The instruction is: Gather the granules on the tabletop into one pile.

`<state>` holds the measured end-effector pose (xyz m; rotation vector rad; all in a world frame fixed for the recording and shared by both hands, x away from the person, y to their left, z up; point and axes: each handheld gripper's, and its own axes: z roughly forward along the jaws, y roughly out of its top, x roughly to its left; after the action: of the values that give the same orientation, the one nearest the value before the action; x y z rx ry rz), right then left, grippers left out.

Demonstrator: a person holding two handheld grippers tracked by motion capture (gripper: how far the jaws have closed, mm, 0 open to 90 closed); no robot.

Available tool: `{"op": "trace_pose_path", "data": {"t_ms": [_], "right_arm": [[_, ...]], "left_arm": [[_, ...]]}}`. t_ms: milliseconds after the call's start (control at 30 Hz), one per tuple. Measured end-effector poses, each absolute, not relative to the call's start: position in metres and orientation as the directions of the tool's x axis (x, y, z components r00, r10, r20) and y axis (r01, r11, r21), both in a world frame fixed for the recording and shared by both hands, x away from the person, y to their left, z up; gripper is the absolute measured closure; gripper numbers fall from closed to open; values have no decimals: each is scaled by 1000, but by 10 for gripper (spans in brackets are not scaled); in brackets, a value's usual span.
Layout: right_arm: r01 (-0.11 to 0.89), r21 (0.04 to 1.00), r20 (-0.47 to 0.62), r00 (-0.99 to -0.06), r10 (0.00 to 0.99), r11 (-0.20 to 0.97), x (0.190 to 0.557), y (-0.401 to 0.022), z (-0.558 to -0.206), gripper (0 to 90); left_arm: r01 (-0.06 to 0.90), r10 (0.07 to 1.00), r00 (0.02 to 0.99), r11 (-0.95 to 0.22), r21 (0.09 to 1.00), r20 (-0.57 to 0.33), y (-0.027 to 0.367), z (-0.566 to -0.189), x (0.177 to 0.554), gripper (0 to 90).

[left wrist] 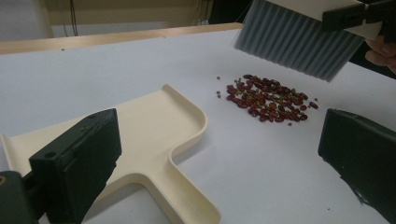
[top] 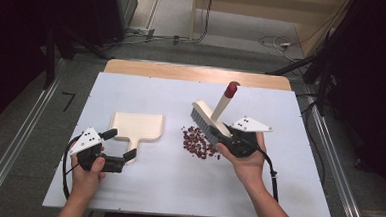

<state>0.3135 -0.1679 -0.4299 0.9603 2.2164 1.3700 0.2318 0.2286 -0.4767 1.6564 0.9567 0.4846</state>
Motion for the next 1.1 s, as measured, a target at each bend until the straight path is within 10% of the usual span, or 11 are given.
{"op": "trace_pose_path", "data": {"t_ms": [467,1100], "right_arm": [[483,830,202,-727,657,278,298,-118,-459,659],[514,811,147,-641,753,279,314,-132,-477,660]], "left_arm": [[343,793,588,-68,937,-158,229,-477,232,0],[344,793,588,-70,936,-156,229,-477,231,0]]}}
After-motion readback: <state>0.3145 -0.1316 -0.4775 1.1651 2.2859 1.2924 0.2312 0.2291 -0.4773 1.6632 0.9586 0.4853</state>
